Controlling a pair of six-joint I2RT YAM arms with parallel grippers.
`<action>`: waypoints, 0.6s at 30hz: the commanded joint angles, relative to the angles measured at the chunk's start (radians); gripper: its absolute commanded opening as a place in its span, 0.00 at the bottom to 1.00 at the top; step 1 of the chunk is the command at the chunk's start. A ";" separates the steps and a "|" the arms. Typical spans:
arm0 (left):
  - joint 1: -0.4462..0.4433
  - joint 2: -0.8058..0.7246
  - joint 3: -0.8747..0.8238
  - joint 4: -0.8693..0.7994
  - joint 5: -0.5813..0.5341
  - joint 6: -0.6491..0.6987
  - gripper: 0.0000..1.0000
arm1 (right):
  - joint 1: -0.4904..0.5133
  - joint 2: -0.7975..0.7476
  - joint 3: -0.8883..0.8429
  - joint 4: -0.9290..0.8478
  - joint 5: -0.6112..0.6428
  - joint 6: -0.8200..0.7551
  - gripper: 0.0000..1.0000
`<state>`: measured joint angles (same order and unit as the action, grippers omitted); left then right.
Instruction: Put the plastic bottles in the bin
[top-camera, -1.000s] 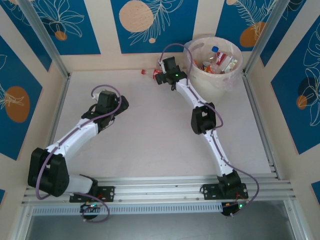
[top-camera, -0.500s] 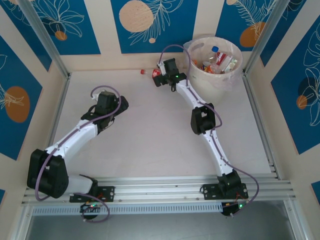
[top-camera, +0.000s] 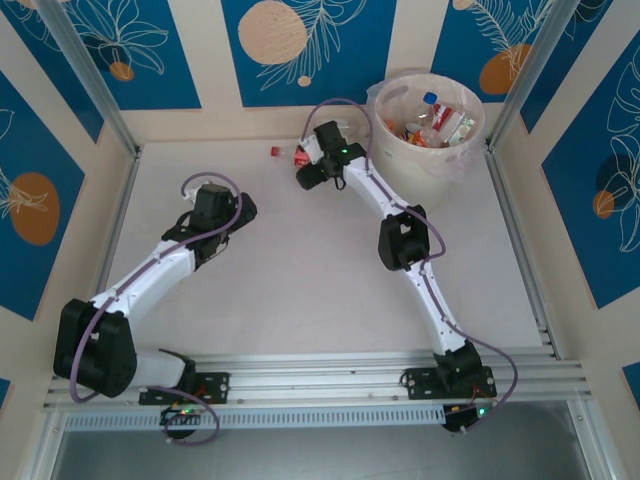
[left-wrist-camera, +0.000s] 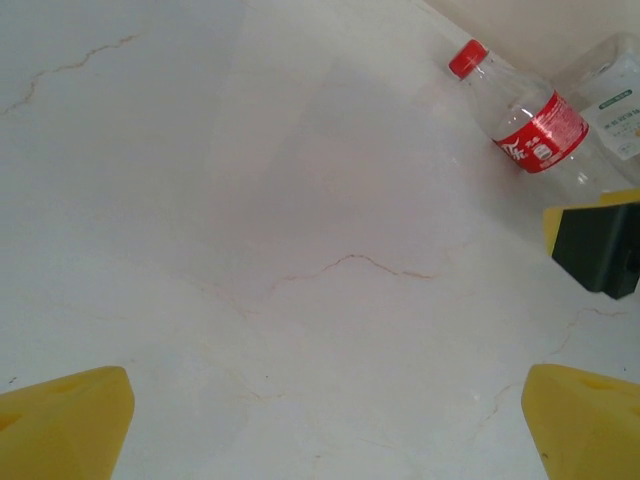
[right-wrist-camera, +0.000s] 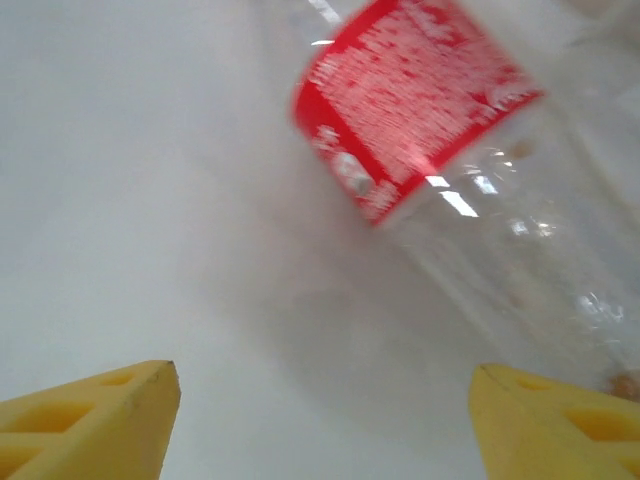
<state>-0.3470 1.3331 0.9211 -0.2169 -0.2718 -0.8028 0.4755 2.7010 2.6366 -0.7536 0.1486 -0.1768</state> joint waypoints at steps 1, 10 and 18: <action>0.014 -0.032 -0.011 0.017 -0.033 -0.004 1.00 | 0.042 -0.139 -0.032 -0.018 -0.032 0.006 0.76; 0.016 -0.035 -0.013 0.019 -0.011 0.003 1.00 | 0.027 -0.024 0.112 0.103 0.141 -0.038 0.99; 0.016 -0.034 -0.011 0.013 -0.022 0.009 1.00 | -0.018 0.014 0.091 0.113 -0.023 -0.031 0.99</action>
<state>-0.3424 1.3163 0.9169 -0.2100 -0.2790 -0.8021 0.4664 2.7003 2.7346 -0.6300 0.2108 -0.2077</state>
